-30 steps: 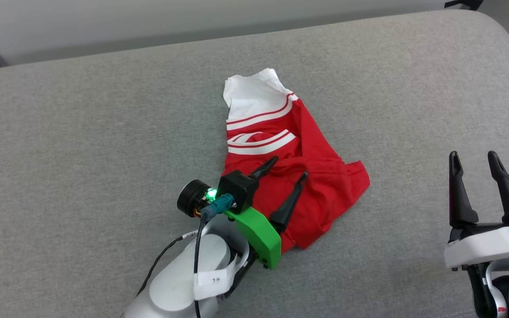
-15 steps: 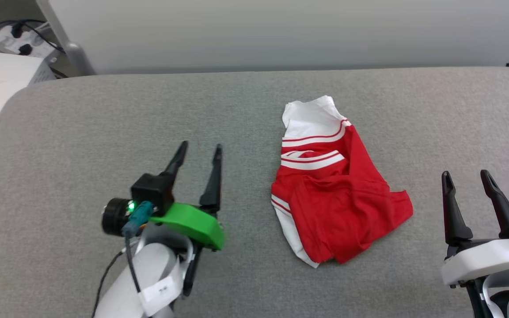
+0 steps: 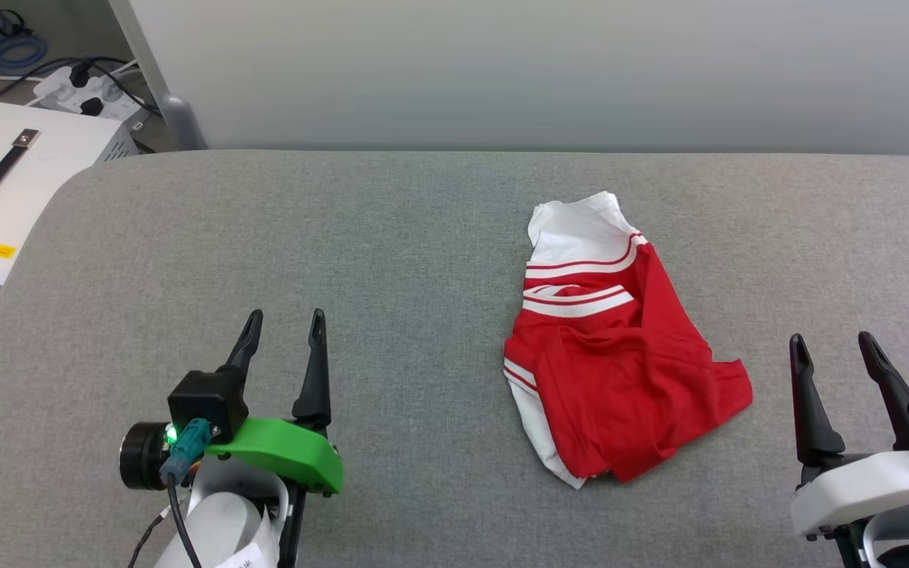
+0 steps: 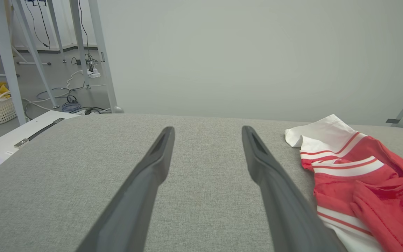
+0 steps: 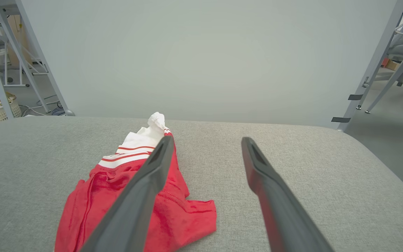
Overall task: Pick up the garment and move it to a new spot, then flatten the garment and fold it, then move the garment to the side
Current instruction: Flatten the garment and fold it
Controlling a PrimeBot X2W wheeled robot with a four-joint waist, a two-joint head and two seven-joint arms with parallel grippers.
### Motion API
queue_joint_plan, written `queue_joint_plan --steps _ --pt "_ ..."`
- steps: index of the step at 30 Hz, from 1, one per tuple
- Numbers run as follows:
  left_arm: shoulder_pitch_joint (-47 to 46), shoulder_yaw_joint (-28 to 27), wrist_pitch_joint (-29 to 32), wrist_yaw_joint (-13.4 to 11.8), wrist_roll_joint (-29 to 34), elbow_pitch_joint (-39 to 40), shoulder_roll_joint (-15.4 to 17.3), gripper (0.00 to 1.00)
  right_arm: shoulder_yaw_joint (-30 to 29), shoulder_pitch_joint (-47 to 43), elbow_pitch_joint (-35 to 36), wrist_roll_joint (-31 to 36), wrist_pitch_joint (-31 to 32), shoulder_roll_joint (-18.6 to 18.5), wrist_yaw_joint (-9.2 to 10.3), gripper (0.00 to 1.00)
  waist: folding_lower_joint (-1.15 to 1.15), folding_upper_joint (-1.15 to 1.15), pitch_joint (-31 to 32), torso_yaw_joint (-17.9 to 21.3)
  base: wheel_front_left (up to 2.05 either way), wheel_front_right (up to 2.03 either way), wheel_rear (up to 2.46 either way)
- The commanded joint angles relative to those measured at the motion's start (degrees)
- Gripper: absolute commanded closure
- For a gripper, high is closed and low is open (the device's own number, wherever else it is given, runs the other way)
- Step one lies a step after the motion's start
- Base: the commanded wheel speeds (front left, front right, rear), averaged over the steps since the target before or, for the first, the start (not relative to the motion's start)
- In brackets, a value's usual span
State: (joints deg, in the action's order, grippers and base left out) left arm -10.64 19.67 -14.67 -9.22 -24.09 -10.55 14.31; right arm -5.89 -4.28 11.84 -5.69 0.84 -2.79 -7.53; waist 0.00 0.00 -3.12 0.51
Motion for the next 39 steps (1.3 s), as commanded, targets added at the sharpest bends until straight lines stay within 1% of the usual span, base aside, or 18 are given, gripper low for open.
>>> queue_joint_plan --steps 1,7,11,15,18,21,22,24,28,29,35,39 --pt "0.99 -0.36 -0.32 0.41 0.25 0.12 -0.03 0.00 -0.21 -0.77 0.29 0.13 0.28 -0.09 0.04 0.00 0.00 0.00 0.06 0.04 0.00 0.00 0.00" --pt "1.33 -0.53 -0.32 0.87 0.41 -0.31 -0.22 0.00 -0.34 -0.76 0.09 -0.16 0.62 -0.09 0.04 0.00 0.00 0.00 0.12 0.18 0.00 0.00 0.00" --pt "1.16 -0.59 -0.32 1.11 0.64 -0.31 -0.40 0.00 -1.35 -0.28 -1.47 -2.50 1.45 -0.09 0.04 0.00 0.00 0.00 0.08 0.01 0.00 0.00 0.00" --pt "0.39 -0.54 -0.32 1.55 1.04 0.26 -1.03 0.00 -3.42 1.62 -6.30 -4.49 4.79 -0.09 0.04 0.00 0.00 0.00 -0.57 -1.33 0.00 0.00 0.00" --pt "-0.41 -0.64 -0.32 1.86 1.53 0.89 -1.93 0.00 -5.07 4.24 -11.55 -6.05 8.01 -0.71 0.04 0.00 0.00 0.00 -1.40 -3.17 0.00 0.00 0.00" --pt "-1.35 -0.70 -0.32 2.38 2.23 1.29 -3.21 0.00 -5.50 7.84 -17.01 -8.63 11.18 -2.87 0.04 0.00 0.00 0.00 -2.70 -5.37 0.00 0.00 0.00" --pt "-2.27 -0.88 -0.32 3.01 2.89 1.89 -4.65 0.00 -4.83 12.05 -20.80 -10.97 14.67 -5.30 0.04 0.00 0.00 0.00 -4.60 -7.50 0.00 0.00 0.00" --pt "-2.86 -1.22 -0.32 3.45 3.51 2.18 -5.42 0.00 -3.26 15.51 -22.97 -12.47 17.50 -7.23 0.04 0.00 0.00 0.00 -5.63 -8.59 0.00 0.00 0.00" --pt "-3.92 -1.54 -0.32 4.76 4.93 2.57 -6.92 0.00 1.33 22.67 -26.54 -14.38 22.66 -12.12 0.04 0.00 0.00 0.00 -7.50 -10.84 0.00 0.00 0.00" --pt "-4.54 -1.51 -0.32 5.83 5.94 2.59 -8.06 0.00 4.75 28.01 -29.71 -15.61 25.74 -15.39 0.04 0.00 0.00 0.00 -8.64 -12.56 0.00 0.00 0.00" --pt "-5.68 -1.03 -0.32 7.81 7.29 2.32 -9.93 0.00 11.57 36.63 -36.58 -17.82 32.01 -19.64 0.04 0.00 0.00 0.00 -10.86 -15.30 0.00 0.00 0.00" --pt "-6.29 -1.04 -0.32 8.70 7.61 2.19 -10.70 0.00 14.98 40.65 -41.49 -18.60 35.00 -21.11 0.04 0.00 0.00 0.00 -12.29 -16.23 0.00 0.00 0.00"
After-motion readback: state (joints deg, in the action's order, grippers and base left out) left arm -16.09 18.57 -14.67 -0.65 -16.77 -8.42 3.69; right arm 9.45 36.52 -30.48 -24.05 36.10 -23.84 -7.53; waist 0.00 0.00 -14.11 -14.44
